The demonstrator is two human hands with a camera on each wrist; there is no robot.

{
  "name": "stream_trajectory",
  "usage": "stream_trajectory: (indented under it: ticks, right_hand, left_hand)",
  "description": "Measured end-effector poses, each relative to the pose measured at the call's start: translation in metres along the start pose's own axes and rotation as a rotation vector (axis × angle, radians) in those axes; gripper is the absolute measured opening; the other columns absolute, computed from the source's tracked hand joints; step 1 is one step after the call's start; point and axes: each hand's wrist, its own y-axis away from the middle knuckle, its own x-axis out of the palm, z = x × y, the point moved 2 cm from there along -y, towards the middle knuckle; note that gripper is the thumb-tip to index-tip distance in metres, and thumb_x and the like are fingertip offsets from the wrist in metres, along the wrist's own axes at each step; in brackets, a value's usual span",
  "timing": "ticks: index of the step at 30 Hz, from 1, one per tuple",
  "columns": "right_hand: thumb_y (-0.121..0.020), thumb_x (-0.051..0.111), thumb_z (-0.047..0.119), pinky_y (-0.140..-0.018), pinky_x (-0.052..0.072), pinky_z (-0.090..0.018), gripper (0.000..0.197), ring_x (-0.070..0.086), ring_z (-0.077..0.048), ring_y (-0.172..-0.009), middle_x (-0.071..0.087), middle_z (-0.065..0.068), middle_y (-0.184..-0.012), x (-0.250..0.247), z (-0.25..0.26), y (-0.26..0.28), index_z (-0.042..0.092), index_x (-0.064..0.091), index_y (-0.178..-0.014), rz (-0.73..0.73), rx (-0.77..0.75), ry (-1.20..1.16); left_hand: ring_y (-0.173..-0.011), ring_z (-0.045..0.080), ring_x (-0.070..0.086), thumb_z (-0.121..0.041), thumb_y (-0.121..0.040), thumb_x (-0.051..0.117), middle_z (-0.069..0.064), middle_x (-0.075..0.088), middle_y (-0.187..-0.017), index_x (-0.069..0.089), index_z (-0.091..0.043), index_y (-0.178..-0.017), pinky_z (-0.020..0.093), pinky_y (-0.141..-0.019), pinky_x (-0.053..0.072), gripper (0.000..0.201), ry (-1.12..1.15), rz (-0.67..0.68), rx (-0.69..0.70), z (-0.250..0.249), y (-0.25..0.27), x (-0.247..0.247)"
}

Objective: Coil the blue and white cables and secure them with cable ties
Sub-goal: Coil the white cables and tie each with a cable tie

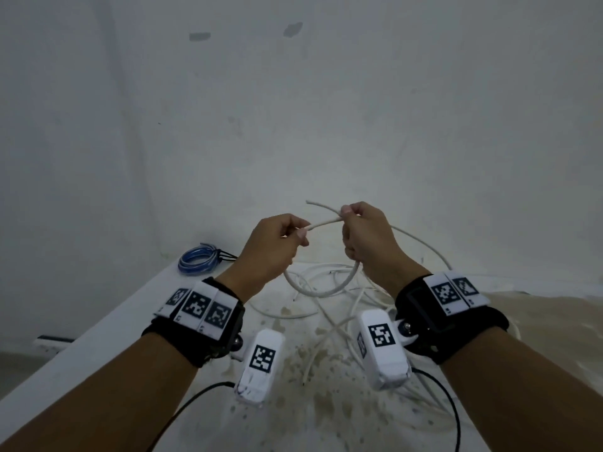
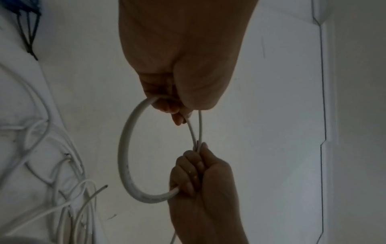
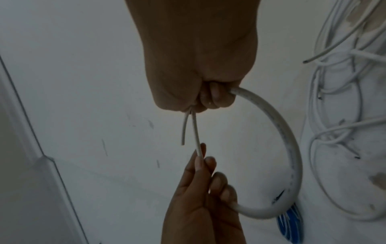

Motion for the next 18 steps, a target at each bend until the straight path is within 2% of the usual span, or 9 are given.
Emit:
stream_trajectory:
  ticks: [3, 6, 9, 11, 14, 16, 18]
  right_hand:
    - [-0.102, 0.041, 0.013, -0.041, 0.025, -0.024, 0.016, 0.029, -0.01, -0.04, 0.04, 0.003, -0.05, -0.002, -0.007, 0.005, 0.011, 0.056, -0.096, 0.155, 0.088, -0.09]
    - [-0.102, 0.042, 0.015, -0.045, 0.033, -0.026, 0.018, 0.032, -0.012, -0.044, 0.042, 0.0, -0.057, -0.001, -0.009, 0.011, 0.01, 0.057, -0.093, 0.274, 0.072, -0.027]
    - [-0.103, 0.046, 0.02, -0.051, 0.042, -0.028, 0.021, 0.04, -0.014, -0.05, 0.048, -0.003, -0.064, -0.005, -0.011, 0.011, 0.01, 0.057, -0.088, 0.281, 0.022, 0.036]
    - [-0.103, 0.047, 0.02, -0.051, 0.043, -0.028, 0.023, 0.041, -0.012, -0.05, 0.048, -0.003, -0.064, -0.006, -0.014, 0.011, 0.01, 0.057, -0.085, 0.25, -0.002, 0.031]
    - [-0.102, 0.049, 0.02, -0.051, 0.042, -0.028, 0.022, 0.04, -0.009, -0.047, 0.047, -0.001, -0.062, -0.005, -0.017, 0.014, 0.009, 0.057, -0.086, 0.223, -0.035, 0.016]
    - [-0.102, 0.049, 0.021, -0.051, 0.042, -0.028, 0.021, 0.041, -0.009, -0.046, 0.048, -0.001, -0.061, -0.002, -0.016, 0.017, 0.009, 0.056, -0.087, 0.222, -0.034, 0.006]
    - [-0.103, 0.048, 0.02, -0.05, 0.045, -0.028, 0.021, 0.042, -0.011, -0.047, 0.051, -0.003, -0.062, 0.001, -0.014, 0.02, 0.009, 0.056, -0.086, 0.193, -0.035, -0.03]
  left_hand:
    - [-0.055, 0.001, 0.049, -0.009, -0.097, 0.055, -0.003, 0.069, -0.075, 0.071, -0.018, -0.094, 0.027, -0.062, 0.04, 0.019, 0.004, -0.015, 0.01, 0.001, -0.002, 0.003]
    - [-0.055, 0.002, 0.048, -0.011, -0.097, 0.055, -0.003, 0.067, -0.076, 0.073, -0.015, -0.096, 0.022, -0.059, 0.038, 0.018, 0.009, -0.006, 0.024, -0.006, -0.005, 0.008]
    - [-0.056, 0.003, 0.046, -0.01, -0.097, 0.053, -0.003, 0.064, -0.076, 0.072, -0.015, -0.095, 0.02, -0.056, 0.038, 0.02, 0.047, 0.037, 0.013, -0.012, -0.007, 0.009]
    - [-0.054, 0.0, 0.047, -0.01, -0.096, 0.055, -0.009, 0.062, -0.071, 0.072, -0.015, -0.095, 0.016, -0.055, 0.038, 0.018, 0.053, 0.083, 0.022, -0.014, -0.004, 0.01]
    - [-0.054, -0.005, 0.051, -0.022, -0.092, 0.066, -0.019, 0.06, -0.06, 0.074, -0.012, -0.093, 0.009, -0.054, 0.038, 0.013, 0.037, 0.066, 0.064, -0.017, 0.0, 0.014]
    - [-0.05, -0.004, 0.05, -0.03, -0.091, 0.067, -0.015, 0.062, -0.059, 0.074, -0.013, -0.085, 0.016, -0.055, 0.038, 0.02, 0.027, -0.036, 0.062, -0.016, -0.001, 0.014]
    - [-0.048, 0.0, 0.048, -0.032, -0.092, 0.065, -0.006, 0.065, -0.064, 0.075, -0.015, -0.083, 0.022, -0.054, 0.038, 0.022, 0.05, -0.079, 0.034, -0.016, -0.001, 0.014]
